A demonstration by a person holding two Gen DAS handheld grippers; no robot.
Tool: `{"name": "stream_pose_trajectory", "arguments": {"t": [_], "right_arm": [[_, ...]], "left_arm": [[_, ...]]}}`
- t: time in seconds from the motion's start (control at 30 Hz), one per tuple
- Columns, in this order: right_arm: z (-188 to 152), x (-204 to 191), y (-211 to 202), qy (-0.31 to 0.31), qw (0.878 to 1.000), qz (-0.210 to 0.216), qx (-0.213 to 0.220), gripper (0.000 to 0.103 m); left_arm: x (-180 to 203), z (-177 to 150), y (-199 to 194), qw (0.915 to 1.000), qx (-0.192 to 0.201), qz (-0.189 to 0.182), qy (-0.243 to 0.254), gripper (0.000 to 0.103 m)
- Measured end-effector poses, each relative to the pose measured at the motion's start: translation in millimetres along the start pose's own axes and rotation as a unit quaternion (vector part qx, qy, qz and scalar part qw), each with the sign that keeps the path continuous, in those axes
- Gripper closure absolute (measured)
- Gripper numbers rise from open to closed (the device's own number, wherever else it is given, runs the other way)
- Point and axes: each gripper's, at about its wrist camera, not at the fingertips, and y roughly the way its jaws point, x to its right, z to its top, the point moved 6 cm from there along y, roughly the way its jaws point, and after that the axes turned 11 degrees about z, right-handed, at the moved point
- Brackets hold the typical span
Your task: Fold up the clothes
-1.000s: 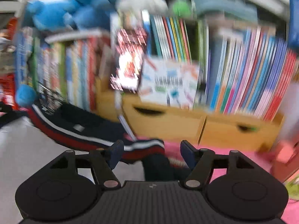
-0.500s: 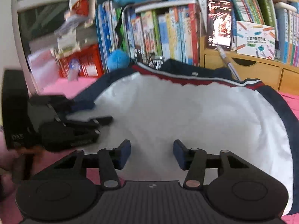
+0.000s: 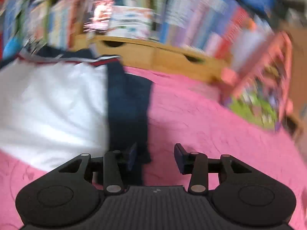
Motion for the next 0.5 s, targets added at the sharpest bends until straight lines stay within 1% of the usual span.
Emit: {"name": "stream_pose_trajectory", "arguments": {"t": [0.03,0.1,0.17,0.23,0.33,0.37,0.43,0.47,0.5], "right_arm": [[4,-3,-5,0.012,1.000,0.006,0.010,0.071],[13,-13,-13,0.031,0.999,0.025,0.026,0.072],[20,-52,-6,0.025,0.995,0.088,0.029,0.071],[27,-92,0,0.019,0.988,0.151,0.032,0.071],[37,-151,8,0.010,0.969,0.244,0.035,0.071],[40,-167,11,0.004,0.964,0.263,0.035,0.073],[40,-175,27,-0.022,0.969,0.245,0.031,0.084],[38,-171,34,-0.026,0.972,0.231,0.027,0.086],[36,-161,41,-0.020,0.976,0.215,0.021,0.093]], "left_arm": [[0,0,0,1.0000,0.000,0.000,0.000,0.051],[1,0,-2,1.0000,0.002,0.003,0.004,0.051],[2,0,-1,0.9999,0.003,0.006,0.009,0.051],[3,1,-1,0.9999,0.004,0.008,0.011,0.051],[1,1,1,1.0000,0.003,0.005,0.007,0.051],[1,1,1,1.0000,0.003,0.002,0.005,0.051],[-1,1,1,1.0000,0.002,-0.001,0.000,0.051],[-2,1,2,1.0000,0.001,-0.003,-0.002,0.050],[-3,1,2,1.0000,0.000,-0.004,-0.005,0.050]]}}
